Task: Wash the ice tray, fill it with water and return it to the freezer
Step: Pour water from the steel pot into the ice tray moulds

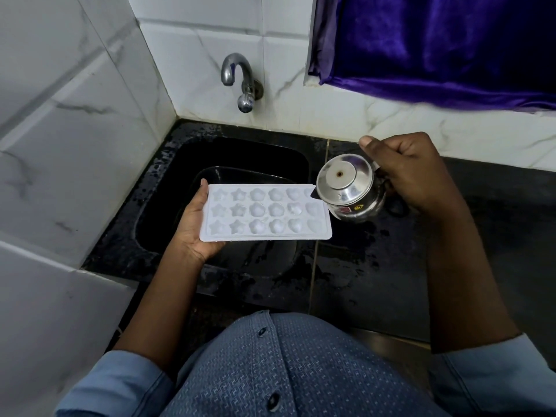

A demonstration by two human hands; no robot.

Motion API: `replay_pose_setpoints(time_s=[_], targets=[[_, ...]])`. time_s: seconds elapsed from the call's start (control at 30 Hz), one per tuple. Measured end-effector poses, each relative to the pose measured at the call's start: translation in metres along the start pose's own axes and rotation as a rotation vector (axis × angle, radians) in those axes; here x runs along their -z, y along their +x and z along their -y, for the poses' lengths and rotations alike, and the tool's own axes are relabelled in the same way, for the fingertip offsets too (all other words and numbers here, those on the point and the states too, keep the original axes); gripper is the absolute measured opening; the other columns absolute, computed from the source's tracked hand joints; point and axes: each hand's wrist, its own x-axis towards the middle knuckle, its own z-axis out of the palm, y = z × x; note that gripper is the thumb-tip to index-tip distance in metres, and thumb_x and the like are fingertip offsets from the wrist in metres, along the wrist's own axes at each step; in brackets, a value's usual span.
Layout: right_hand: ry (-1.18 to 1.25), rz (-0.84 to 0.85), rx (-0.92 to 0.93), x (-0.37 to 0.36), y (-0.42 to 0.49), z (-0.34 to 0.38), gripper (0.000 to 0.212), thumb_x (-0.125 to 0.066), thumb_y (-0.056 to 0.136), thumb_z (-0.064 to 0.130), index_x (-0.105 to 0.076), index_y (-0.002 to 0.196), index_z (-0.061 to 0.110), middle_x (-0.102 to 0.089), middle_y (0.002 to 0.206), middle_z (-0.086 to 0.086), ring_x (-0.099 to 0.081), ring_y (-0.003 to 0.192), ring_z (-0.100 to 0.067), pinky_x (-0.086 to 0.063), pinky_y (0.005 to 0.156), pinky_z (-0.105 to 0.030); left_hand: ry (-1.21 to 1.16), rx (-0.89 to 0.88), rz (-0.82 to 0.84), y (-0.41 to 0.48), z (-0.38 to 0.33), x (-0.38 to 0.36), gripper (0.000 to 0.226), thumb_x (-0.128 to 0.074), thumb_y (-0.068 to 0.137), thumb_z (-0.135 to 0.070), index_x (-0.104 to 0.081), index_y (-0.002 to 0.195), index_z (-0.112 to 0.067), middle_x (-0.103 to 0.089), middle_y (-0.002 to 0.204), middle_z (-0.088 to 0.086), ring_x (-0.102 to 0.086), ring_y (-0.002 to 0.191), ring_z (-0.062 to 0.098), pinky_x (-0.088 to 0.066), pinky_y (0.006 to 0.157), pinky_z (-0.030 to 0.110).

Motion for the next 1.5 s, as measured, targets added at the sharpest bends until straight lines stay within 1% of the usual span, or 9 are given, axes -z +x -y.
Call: replay_pose_setpoints(time_s=[0.13, 0.2, 0.4, 0.67, 0.77, 0.97, 1.13, 1.33, 1.5], targets=[[-0.049, 0.031, 0.024, -0.005, 0.001, 0.001, 0.067, -0.065, 0.102, 0.043, -0.045, 0.062, -0.006, -0.039, 0.053, -0.013, -0.036, 0.048, -0.020, -0.036, 0.052, -0.024, -0.010, 0.009, 0.003, 0.001, 0.001, 0.002, 0.080, -0.047, 0.099, -0.074, -0.060, 0.146, -0.010, -0.064, 0.145, 0.020, -0.065, 0.131, 0.039, -0.057, 0.100, 0.056], [-0.087, 0.044, 0.040, -0.007, 0.001, 0.001, 0.067, -0.066, 0.101, 0.045, -0.045, 0.060, -0.003, -0.036, 0.051, -0.010, -0.034, 0.047, -0.017, -0.035, 0.054, -0.026, -0.014, 0.010, 0.015, 0.001, 0.001, 0.003, 0.080, -0.046, 0.100, -0.074, -0.060, 0.147, -0.010, -0.064, 0.145, 0.020, -0.065, 0.130, 0.039, -0.059, 0.098, 0.056], [-0.162, 0.050, 0.067, -0.009, 0.001, 0.002, 0.069, -0.065, 0.101, 0.048, -0.046, 0.064, -0.008, -0.034, 0.057, -0.024, -0.033, 0.050, -0.020, -0.034, 0.055, -0.029, -0.030, 0.012, 0.026, 0.000, 0.000, 0.002, 0.080, -0.048, 0.099, -0.073, -0.060, 0.147, -0.011, -0.064, 0.146, 0.019, -0.064, 0.132, 0.038, -0.059, 0.099, 0.055], [-0.170, 0.049, 0.067, -0.011, 0.000, 0.002, 0.068, -0.066, 0.101, 0.046, -0.043, 0.061, -0.004, -0.032, 0.054, -0.009, -0.031, 0.050, -0.017, -0.031, 0.052, -0.027, -0.057, 0.017, 0.032, -0.003, 0.000, 0.000, 0.079, -0.048, 0.099, -0.072, -0.060, 0.146, -0.011, -0.065, 0.144, 0.019, -0.066, 0.129, 0.037, -0.061, 0.095, 0.055], [-0.166, 0.049, 0.069, -0.011, 0.000, 0.003, 0.067, -0.066, 0.101, 0.045, -0.042, 0.060, -0.002, -0.032, 0.053, -0.008, -0.030, 0.049, -0.016, -0.032, 0.049, -0.024, -0.061, 0.017, 0.034, -0.003, 0.000, 0.000, 0.079, -0.049, 0.099, -0.072, -0.060, 0.147, -0.011, -0.065, 0.145, 0.019, -0.066, 0.129, 0.037, -0.061, 0.095, 0.054], [-0.160, 0.056, 0.055, -0.011, 0.001, 0.002, 0.066, -0.066, 0.101, 0.044, -0.039, 0.056, 0.004, -0.030, 0.051, -0.002, -0.029, 0.048, -0.014, -0.030, 0.050, -0.026, -0.068, 0.006, 0.019, -0.004, 0.001, -0.003, 0.074, -0.045, 0.101, -0.071, -0.065, 0.140, -0.010, -0.067, 0.141, 0.019, -0.071, 0.122, 0.036, -0.063, 0.091, 0.053], [-0.143, 0.056, 0.034, -0.011, 0.002, 0.002, 0.065, -0.067, 0.101, 0.044, -0.038, 0.051, 0.012, -0.029, 0.048, 0.005, -0.028, 0.047, -0.011, -0.031, 0.051, -0.025, -0.080, 0.008, 0.007, -0.004, 0.000, -0.002, 0.071, -0.046, 0.101, -0.070, -0.081, 0.120, -0.011, -0.069, 0.138, 0.019, -0.072, 0.119, 0.036, -0.064, 0.087, 0.052], [-0.123, 0.051, 0.028, -0.011, 0.001, 0.003, 0.064, -0.066, 0.101, 0.044, -0.036, 0.053, 0.014, -0.028, 0.048, 0.002, -0.027, 0.045, -0.012, -0.030, 0.050, -0.025, -0.052, -0.005, 0.021, -0.003, 0.001, -0.002, 0.077, -0.046, 0.100, -0.071, -0.063, 0.144, -0.010, -0.066, 0.143, 0.019, -0.069, 0.124, 0.037, -0.062, 0.094, 0.054], [-0.045, 0.044, 0.012, -0.013, 0.001, 0.003, 0.065, -0.066, 0.102, 0.040, -0.039, 0.055, 0.005, -0.032, 0.047, 0.001, -0.029, 0.045, -0.012, -0.031, 0.051, -0.026, -0.061, -0.007, 0.021, -0.005, 0.000, -0.002, 0.075, -0.046, 0.101, -0.071, -0.072, 0.134, -0.009, -0.067, 0.141, 0.020, -0.071, 0.121, 0.037, -0.062, 0.091, 0.054]])
